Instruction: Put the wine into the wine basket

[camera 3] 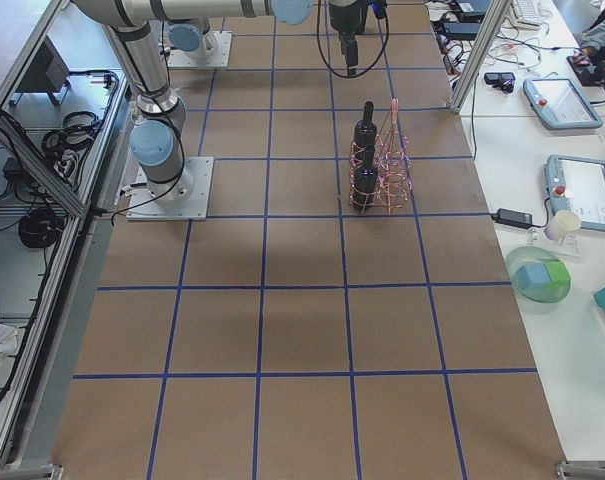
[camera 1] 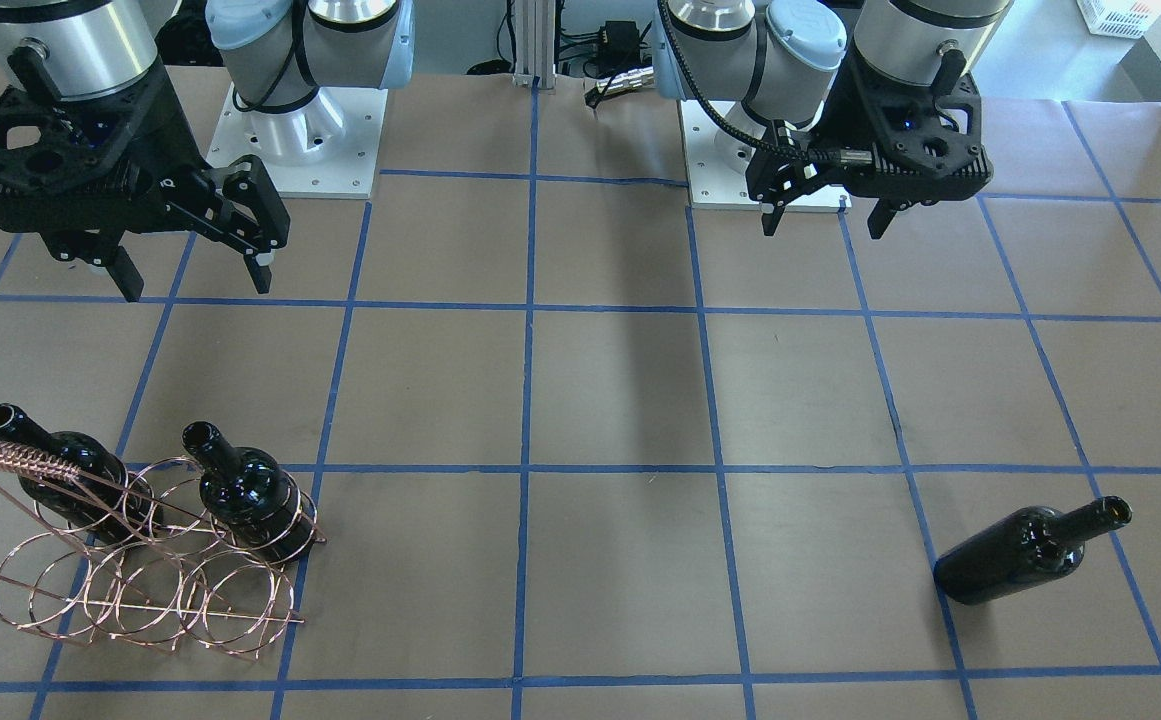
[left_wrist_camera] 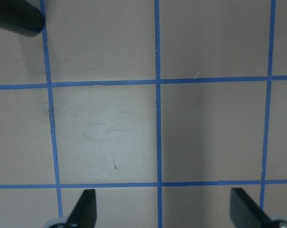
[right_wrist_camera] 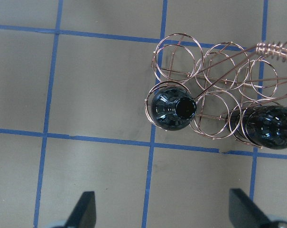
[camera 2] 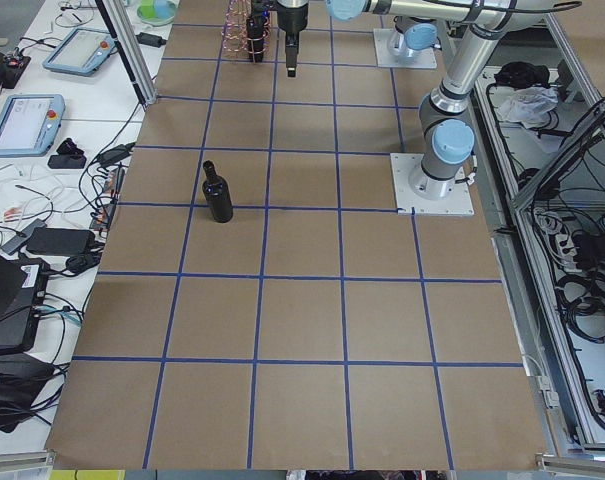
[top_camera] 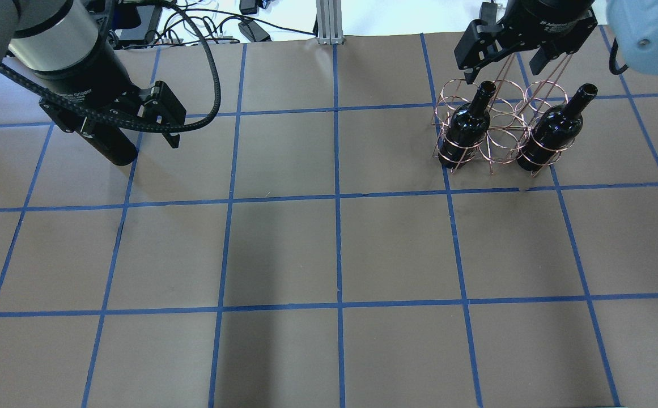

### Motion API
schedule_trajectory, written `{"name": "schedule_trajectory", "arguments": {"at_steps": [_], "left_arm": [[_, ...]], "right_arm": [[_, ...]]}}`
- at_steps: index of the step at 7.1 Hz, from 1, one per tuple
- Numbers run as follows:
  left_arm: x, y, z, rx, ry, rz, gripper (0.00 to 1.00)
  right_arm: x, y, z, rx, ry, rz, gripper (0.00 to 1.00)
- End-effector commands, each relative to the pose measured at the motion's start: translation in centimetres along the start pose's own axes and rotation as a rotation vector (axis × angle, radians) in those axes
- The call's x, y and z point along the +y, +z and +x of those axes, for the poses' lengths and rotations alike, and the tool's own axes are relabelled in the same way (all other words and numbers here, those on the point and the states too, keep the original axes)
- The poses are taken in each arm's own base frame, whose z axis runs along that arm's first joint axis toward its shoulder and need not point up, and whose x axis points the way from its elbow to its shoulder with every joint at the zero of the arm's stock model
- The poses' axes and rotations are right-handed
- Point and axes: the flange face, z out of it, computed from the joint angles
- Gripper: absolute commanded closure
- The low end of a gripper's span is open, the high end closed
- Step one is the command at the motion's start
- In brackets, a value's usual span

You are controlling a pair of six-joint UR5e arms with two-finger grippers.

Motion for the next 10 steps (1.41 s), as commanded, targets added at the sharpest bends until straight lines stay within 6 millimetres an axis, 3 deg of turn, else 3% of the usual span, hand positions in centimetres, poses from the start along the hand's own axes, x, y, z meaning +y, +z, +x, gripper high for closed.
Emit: {"name": "schedule_trajectory", "arguments": {"at_steps": [1,3,4,7,9,10], "left_arm": [[0.1,0.1,0.0,-0.002,0.000,-0.007,0.00],[-0.1,0.1,-0.8,-0.002,-0.006,-0.009,0.00],[-0.7,0.6,-2.1,-0.001,0.047,-0.017,0.00],[-2.4,0.9,-11.8,0.003,-0.053,-0.012,0.00],[-4.6,1.2,-14.7,-0.020,-0.089,0.071,0.00],[-6.0,2.7,-15.7,-0.011,-0.101,0.044,0.00]], "right_arm": [[0.0,-0.1,0.0,0.000,0.000,0.002,0.00],[0.0,0.0,-0.1,-0.002,-0.002,0.000,0.00],[0.0,-0.1,-0.2,-0.008,0.001,0.004,0.00],[0.0,0.0,0.0,-0.003,0.000,0.001,0.00],[0.0,0.0,-0.1,-0.005,0.000,0.002,0.00],[0.0,0.0,0.0,-0.004,0.005,-0.004,0.00]]}}
